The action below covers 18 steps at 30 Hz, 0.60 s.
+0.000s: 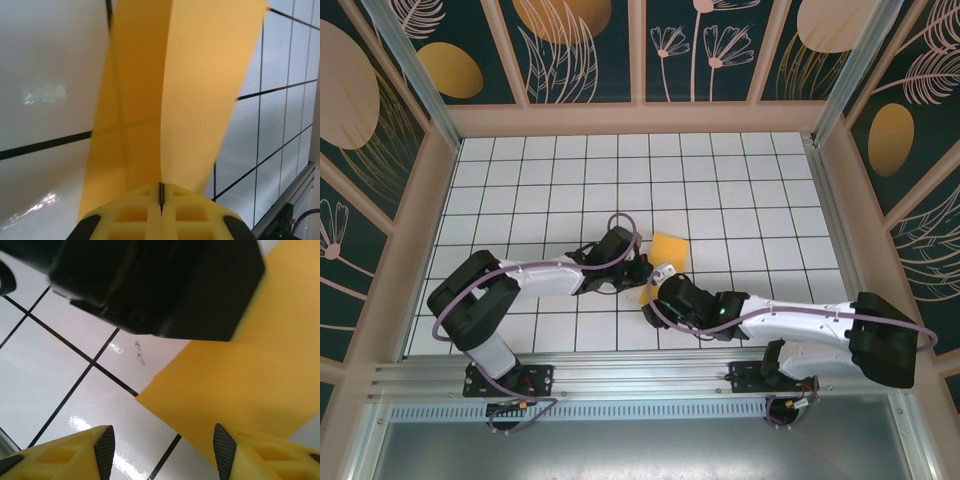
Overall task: Fold a paper plane with a square sheet of paper (pick it up from the middle)
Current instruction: Fold the triangle a second time at the center of the table.
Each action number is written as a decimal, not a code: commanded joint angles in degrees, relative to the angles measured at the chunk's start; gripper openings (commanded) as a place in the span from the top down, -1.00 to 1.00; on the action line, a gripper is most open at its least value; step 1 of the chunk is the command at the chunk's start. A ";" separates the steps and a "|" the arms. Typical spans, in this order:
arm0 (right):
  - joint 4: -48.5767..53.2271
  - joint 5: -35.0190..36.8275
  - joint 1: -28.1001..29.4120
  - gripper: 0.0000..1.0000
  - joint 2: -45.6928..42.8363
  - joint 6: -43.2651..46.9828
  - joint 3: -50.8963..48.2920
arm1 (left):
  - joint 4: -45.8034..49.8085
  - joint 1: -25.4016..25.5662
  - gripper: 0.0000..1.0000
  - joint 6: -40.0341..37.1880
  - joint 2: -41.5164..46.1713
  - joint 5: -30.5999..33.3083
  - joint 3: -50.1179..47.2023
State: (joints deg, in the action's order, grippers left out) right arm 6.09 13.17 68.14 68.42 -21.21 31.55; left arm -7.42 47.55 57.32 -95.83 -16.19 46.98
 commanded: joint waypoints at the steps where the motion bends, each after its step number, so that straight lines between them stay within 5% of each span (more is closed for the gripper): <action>1: -4.37 4.78 0.95 -0.20 0.45 3.65 1.15 | 0.95 -0.60 1.00 1.13 -1.49 -0.59 2.62; 12: -3.90 11.11 1.79 -0.23 8.30 4.49 3.84 | 2.58 -0.70 1.00 0.87 -4.10 -1.35 5.01; 18: -2.98 15.05 2.17 0.05 7.94 4.87 4.04 | 3.38 -0.66 1.00 0.63 -4.05 -1.20 5.50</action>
State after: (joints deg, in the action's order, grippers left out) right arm 1.96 24.49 69.87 76.88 -16.97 33.80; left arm -5.50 47.24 57.71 -99.24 -16.53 50.96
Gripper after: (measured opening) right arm 0.487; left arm 0.050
